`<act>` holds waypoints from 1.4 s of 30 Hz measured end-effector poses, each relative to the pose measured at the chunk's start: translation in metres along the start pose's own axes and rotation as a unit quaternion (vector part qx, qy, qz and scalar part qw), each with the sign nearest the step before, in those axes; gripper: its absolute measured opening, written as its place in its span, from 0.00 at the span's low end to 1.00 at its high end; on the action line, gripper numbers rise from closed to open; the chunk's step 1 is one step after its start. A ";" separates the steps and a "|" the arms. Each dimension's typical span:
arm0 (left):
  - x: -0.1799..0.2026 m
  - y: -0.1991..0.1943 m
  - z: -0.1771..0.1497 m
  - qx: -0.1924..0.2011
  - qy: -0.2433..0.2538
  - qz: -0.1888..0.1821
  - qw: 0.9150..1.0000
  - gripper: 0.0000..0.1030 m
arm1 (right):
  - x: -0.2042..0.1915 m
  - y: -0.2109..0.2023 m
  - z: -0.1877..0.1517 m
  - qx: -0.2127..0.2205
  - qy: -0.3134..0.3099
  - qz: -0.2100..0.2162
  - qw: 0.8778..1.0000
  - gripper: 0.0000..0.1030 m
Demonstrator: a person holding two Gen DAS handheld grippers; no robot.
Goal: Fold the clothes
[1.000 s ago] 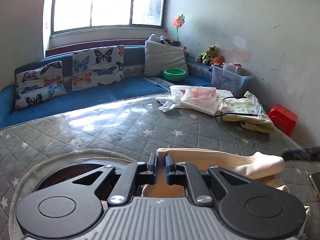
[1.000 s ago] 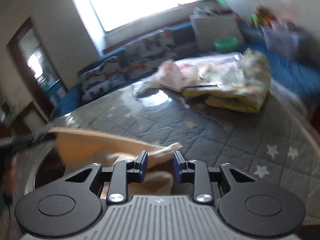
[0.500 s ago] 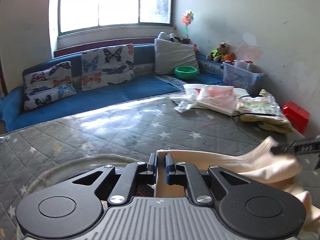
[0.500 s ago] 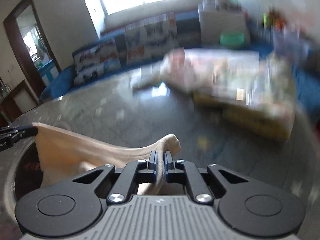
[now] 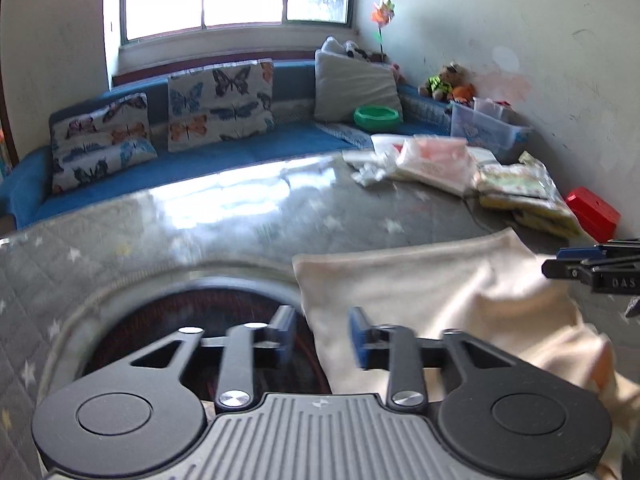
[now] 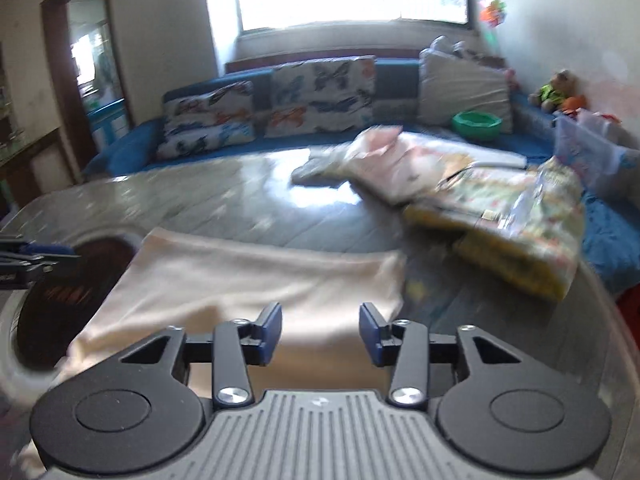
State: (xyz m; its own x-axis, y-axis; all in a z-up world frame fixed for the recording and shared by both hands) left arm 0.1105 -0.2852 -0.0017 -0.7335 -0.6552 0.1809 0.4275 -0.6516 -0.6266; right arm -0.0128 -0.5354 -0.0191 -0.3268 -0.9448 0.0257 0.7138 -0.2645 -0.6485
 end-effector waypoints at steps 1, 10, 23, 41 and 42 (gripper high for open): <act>0.005 -0.004 -0.007 -0.003 -0.003 -0.003 1.000 0.45 | -0.002 -0.006 -0.007 -0.003 -0.002 0.007 1.000 0.47; 0.028 -0.010 -0.052 -0.025 -0.049 -0.024 0.998 0.45 | -0.009 -0.041 -0.063 -0.026 0.017 0.020 0.999 0.52; 0.047 -0.017 -0.079 -0.033 -0.043 -0.025 0.998 0.19 | -0.049 -0.043 -0.079 0.004 -0.060 -0.003 0.998 0.61; -0.061 -0.086 -0.112 -0.004 -0.132 0.078 0.988 0.15 | -0.177 -0.021 -0.060 0.009 -0.118 0.096 0.988 0.61; -0.067 -0.092 -0.115 -0.001 -0.138 0.084 0.987 0.15 | -0.187 -0.020 -0.059 0.009 -0.125 0.104 0.987 0.62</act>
State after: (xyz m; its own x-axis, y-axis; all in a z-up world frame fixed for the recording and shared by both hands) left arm 0.0599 -0.1374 -0.0438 -0.4802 -0.8335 0.2733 0.5297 -0.5239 -0.6671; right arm -0.0024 -0.3424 -0.0559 -0.0107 -0.9965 0.0825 0.7608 -0.0616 -0.6461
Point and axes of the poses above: each gripper's, at about its wrist camera, not at the fingertips, and y roughly the way its jaws point, x to its right, z to its top, the point moved 9 cm from there along y, roughly the way its jaws point, and after that the axes turned 12 degrees about -z, right-handed, at the moved point
